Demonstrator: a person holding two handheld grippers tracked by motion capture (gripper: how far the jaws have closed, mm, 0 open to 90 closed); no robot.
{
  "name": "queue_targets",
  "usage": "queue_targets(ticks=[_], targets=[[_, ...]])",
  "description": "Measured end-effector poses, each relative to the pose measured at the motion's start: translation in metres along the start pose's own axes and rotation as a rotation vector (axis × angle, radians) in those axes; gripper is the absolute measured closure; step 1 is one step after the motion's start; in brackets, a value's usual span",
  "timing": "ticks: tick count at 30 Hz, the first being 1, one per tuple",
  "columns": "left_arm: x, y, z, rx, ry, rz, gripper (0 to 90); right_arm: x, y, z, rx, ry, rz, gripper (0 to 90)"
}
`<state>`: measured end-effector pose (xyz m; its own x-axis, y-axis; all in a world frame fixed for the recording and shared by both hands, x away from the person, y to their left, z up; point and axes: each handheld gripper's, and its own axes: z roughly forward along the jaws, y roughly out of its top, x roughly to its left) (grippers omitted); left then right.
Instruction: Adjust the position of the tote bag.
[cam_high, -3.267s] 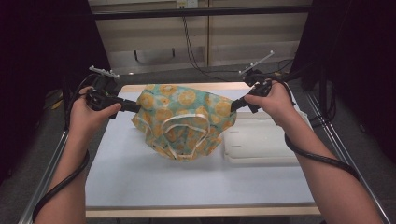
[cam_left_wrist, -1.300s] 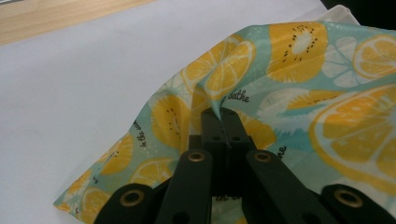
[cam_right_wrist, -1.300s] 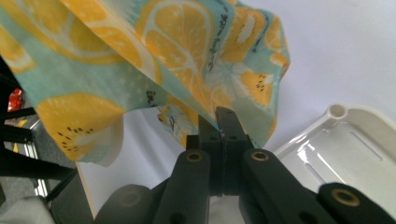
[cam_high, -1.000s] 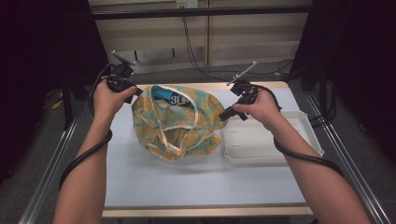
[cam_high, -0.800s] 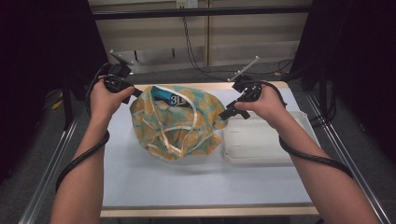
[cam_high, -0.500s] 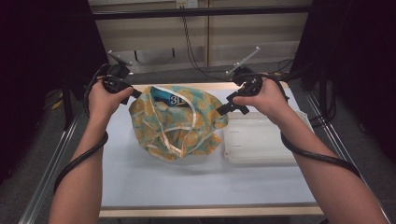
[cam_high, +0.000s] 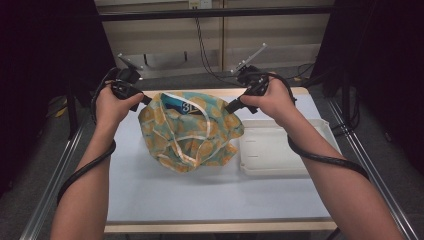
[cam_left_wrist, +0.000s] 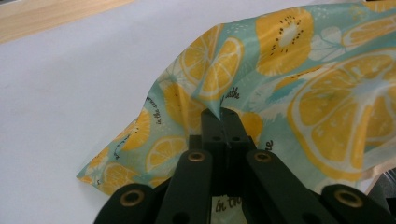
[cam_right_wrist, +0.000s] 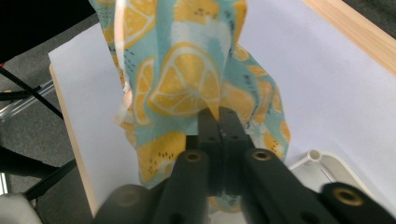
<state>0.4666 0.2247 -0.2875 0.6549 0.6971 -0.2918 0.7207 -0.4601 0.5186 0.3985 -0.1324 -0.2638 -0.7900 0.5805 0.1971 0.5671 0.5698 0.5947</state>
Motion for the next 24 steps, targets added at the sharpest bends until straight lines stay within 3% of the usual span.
queue_targets(ticks=[10,11,17,20,21,22,23,24], targets=[[0.006,0.003,0.003,0.009,-0.014,-0.016,90.0,-0.012,0.007,-0.022,-0.046,0.005,0.061,90.0],[0.007,0.003,0.004,0.02,-0.008,-0.007,90.0,-0.016,0.009,-0.023,-0.057,-0.001,0.083,90.0],[0.01,0.0,0.011,0.026,-0.008,-0.015,90.0,-0.023,0.01,-0.012,-0.05,-0.015,0.111,90.0],[0.011,-0.005,0.008,-0.009,-0.012,-0.021,89.3,-0.025,0.007,0.005,-0.017,0.003,0.118,90.0],[0.011,-0.006,0.006,-0.029,0.011,-0.022,81.7,-0.025,0.005,0.008,-0.008,0.007,0.114,90.0],[0.01,-0.007,0.002,-0.049,0.039,-0.033,67.4,-0.025,0.003,0.012,0.005,0.008,0.113,90.0],[0.01,-0.007,0.002,-0.049,0.039,-0.033,58.3,-0.025,0.002,0.014,0.01,0.006,0.114,90.0],[0.008,-0.009,-0.006,-0.072,0.053,-0.03,57.6,-0.025,0.0,0.016,0.016,0.011,0.112,90.0]])
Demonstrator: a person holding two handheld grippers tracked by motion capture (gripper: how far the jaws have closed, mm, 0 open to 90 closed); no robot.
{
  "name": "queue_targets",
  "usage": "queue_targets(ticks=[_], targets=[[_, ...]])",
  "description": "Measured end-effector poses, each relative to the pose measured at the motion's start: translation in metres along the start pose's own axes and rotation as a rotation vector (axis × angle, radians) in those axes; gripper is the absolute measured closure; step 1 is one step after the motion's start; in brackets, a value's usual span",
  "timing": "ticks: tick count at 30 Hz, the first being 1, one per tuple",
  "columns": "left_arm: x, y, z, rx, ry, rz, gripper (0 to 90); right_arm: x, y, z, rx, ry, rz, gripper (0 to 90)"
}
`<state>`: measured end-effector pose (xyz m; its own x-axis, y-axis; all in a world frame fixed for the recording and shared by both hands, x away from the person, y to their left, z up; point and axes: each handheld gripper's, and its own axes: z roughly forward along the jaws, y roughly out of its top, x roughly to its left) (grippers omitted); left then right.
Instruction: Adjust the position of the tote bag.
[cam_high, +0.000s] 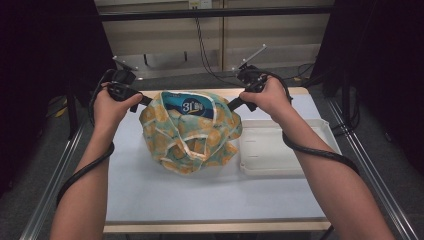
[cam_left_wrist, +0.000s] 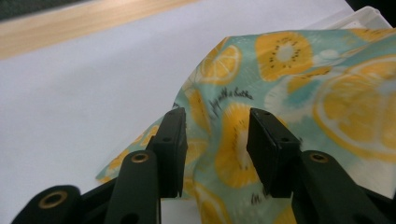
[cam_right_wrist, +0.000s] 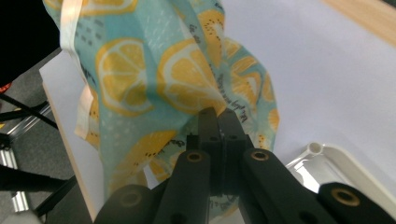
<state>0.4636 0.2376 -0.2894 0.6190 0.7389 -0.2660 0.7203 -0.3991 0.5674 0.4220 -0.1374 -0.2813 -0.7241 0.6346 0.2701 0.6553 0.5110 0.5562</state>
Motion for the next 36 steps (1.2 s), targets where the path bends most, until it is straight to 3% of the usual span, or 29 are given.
queue_targets(ticks=[3,7,9,11,13,15,17,20,23,25,26,27,28,30,36], targets=[[-0.002,-0.002,-0.014,-0.036,0.025,-0.001,48.6,0.001,-0.003,0.003,0.017,-0.002,0.004,90.0],[-0.007,-0.005,-0.029,-0.07,0.014,0.011,41.1,0.003,-0.004,0.002,0.021,-0.003,-0.005,90.0],[-0.011,-0.006,-0.035,-0.062,0.028,0.032,37.9,0.003,-0.005,0.003,0.025,-0.009,-0.001,90.0],[-0.017,-0.008,-0.042,-0.058,0.002,0.039,37.1,0.003,-0.006,0.003,0.028,-0.013,0.003,90.0],[-0.02,-0.008,-0.043,-0.056,0.005,0.042,32.4,0.004,-0.006,0.003,0.03,-0.016,0.003,90.0],[-0.028,-0.008,-0.046,-0.052,0.006,0.078,31.6,0.004,-0.007,0.003,0.035,-0.018,0.004,90.0],[-0.035,-0.006,-0.045,-0.044,-0.002,0.142,31.1,0.005,-0.007,0.004,0.033,-0.018,0.002,90.0],[-0.045,-0.001,-0.031,-0.013,-0.003,0.194,31.7,0.005,-0.006,0.005,0.032,-0.025,0.002,90.0],[-0.047,0.002,-0.023,-0.001,0.017,0.218,41.8,0.005,-0.006,0.007,0.033,-0.02,0.003,90.0],[-0.046,0.004,-0.019,0.003,-0.022,0.232,55.8,0.006,-0.005,0.009,0.035,-0.016,0.001,90.0],[-0.047,0.005,-0.017,-0.006,-0.015,0.221,55.8,0.006,-0.005,0.009,0.035,-0.016,0.001,90.0],[-0.047,0.006,-0.017,0.011,-0.01,0.233,71.9,0.006,-0.005,0.01,0.037,-0.015,-0.001,90.0],[-0.048,0.008,-0.017,0.018,-0.023,0.236,77.6,0.006,-0.005,0.01,0.035,-0.011,-0.003,90.0],[-0.048,0.009,-0.017,0.021,-0.011,0.252,86.7,0.006,-0.005,0.01,0.035,-0.008,-0.001,90.0],[-0.055,0.019,-0.024,0.024,-0.005,0.217,90.0,0.004,-0.006,0.01,0.03,-0.013,-0.002,90.0]])
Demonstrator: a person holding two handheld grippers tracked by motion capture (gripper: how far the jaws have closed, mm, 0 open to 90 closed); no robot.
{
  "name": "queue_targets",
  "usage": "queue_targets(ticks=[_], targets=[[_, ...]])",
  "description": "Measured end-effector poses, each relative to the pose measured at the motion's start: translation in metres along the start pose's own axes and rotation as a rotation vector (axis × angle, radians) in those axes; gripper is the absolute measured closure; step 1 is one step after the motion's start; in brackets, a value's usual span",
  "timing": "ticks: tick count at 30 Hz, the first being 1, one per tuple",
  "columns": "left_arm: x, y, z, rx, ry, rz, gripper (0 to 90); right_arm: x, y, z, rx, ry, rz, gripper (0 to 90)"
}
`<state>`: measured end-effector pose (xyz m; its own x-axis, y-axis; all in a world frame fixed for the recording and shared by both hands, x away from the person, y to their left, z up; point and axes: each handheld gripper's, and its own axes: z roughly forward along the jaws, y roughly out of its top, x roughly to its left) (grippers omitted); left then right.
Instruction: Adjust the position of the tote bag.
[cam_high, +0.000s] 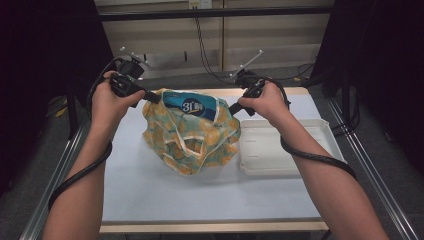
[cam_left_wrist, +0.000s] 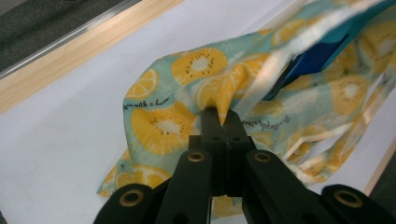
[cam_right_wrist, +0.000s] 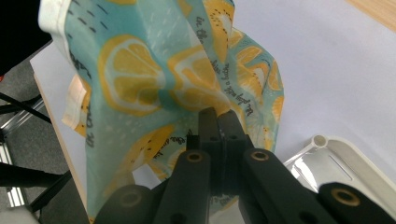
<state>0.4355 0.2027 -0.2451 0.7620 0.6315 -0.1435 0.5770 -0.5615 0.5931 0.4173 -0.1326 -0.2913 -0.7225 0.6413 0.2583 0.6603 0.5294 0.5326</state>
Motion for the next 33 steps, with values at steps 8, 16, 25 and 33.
queue_targets(ticks=[8,16,25,33], targets=[[0.002,0.026,-0.018,-0.041,0.019,-0.029,90.0,-0.003,-0.003,-0.001,0.001,0.003,0.0,90.0],[0.007,0.053,0.002,-0.065,0.012,-0.056,90.0,-0.005,-0.006,0.002,0.02,0.002,0.0,90.0],[0.018,0.045,0.033,0.052,-0.019,-0.102,90.0,-0.008,-0.014,0.0,0.045,-0.006,-0.014,80.8],[0.02,0.037,0.033,0.066,-0.013,-0.122,90.0,0.006,-0.014,-0.015,0.078,-0.03,-0.079,61.3]])
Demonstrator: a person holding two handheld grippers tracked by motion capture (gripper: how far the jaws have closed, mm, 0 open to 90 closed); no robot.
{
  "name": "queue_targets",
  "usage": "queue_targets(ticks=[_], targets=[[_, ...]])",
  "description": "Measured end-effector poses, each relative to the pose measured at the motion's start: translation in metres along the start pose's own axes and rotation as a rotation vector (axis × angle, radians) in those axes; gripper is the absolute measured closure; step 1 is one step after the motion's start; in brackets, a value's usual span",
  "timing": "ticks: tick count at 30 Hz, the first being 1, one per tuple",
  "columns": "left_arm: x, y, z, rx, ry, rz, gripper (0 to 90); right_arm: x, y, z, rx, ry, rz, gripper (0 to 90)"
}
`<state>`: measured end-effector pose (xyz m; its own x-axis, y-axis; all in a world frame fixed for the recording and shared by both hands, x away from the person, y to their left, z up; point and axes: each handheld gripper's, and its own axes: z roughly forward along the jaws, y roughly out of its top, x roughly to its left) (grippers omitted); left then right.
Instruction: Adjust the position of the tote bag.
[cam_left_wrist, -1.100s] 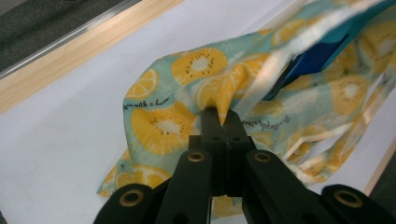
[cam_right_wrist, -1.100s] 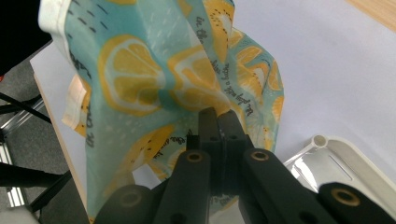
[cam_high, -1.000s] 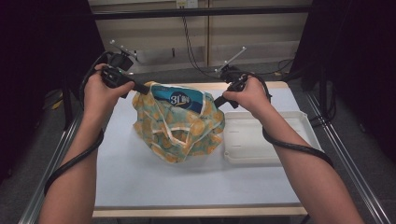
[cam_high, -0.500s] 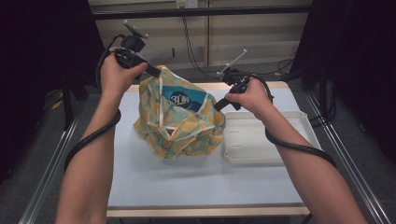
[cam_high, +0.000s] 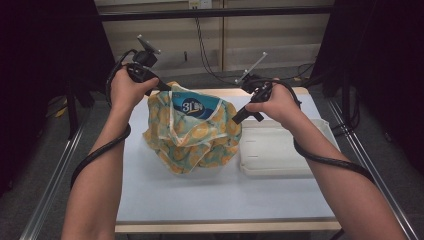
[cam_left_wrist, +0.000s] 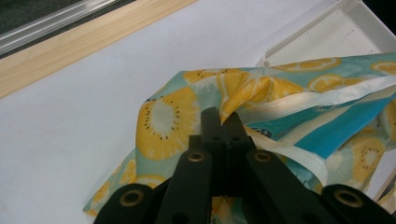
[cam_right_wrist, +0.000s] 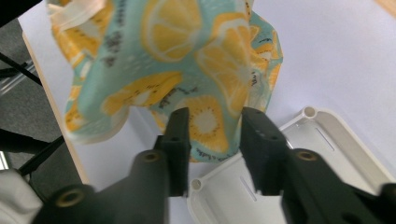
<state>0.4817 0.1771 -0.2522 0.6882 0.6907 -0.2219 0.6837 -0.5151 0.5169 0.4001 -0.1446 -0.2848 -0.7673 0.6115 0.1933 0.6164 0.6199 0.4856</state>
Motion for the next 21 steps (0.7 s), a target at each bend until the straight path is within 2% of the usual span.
queue_targets(ticks=[2,4,7,9,12,13,14,15,16,19,21], targets=[[0.0,-0.002,0.001,-0.004,0.001,-0.008,90.0,0.005,0.0,-0.003,0.009,-0.001,-0.022,58.0],[0.002,-0.003,0.0,0.0,-0.005,0.003,90.0,0.011,0.001,-0.006,-0.007,-0.005,-0.036,48.7],[0.001,-0.005,0.001,-0.008,0.001,-0.016,90.0,0.016,0.003,-0.008,-0.029,0.002,-0.042,44.7],[0.001,-0.005,0.0,0.002,0.004,-0.007,90.0,0.02,0.006,-0.008,-0.053,0.013,-0.037,37.8],[-0.001,-0.006,0.0,0.006,0.004,-0.011,90.0,0.024,0.011,-0.008,-0.071,0.02,-0.031,33.4],[0.0,-0.006,-0.001,0.007,0.009,0.004,90.0,0.026,0.014,-0.007,-0.079,0.02,-0.034,30.7],[0.0,-0.006,-0.001,0.007,0.009,0.004,90.0,0.026,0.016,-0.007,-0.083,0.01,-0.036,30.4],[-0.001,-0.006,0.0,-0.006,0.002,-0.024,90.0,0.026,0.018,-0.007,-0.083,0.005,-0.034,30.5],[0.001,-0.006,-0.001,0.005,0.007,-0.004,90.0,0.026,0.02,-0.006,-0.087,0.002,-0.028,30.5],[0.001,-0.007,-0.001,0.009,0.003,0.006,90.0,0.024,0.023,-0.005,-0.088,0.002,-0.025,32.2],[0.0,-0.008,-0.001,0.011,0.003,0.003,90.0,0.021,0.027,-0.006,-0.095,-0.002,-0.015,39.8]])
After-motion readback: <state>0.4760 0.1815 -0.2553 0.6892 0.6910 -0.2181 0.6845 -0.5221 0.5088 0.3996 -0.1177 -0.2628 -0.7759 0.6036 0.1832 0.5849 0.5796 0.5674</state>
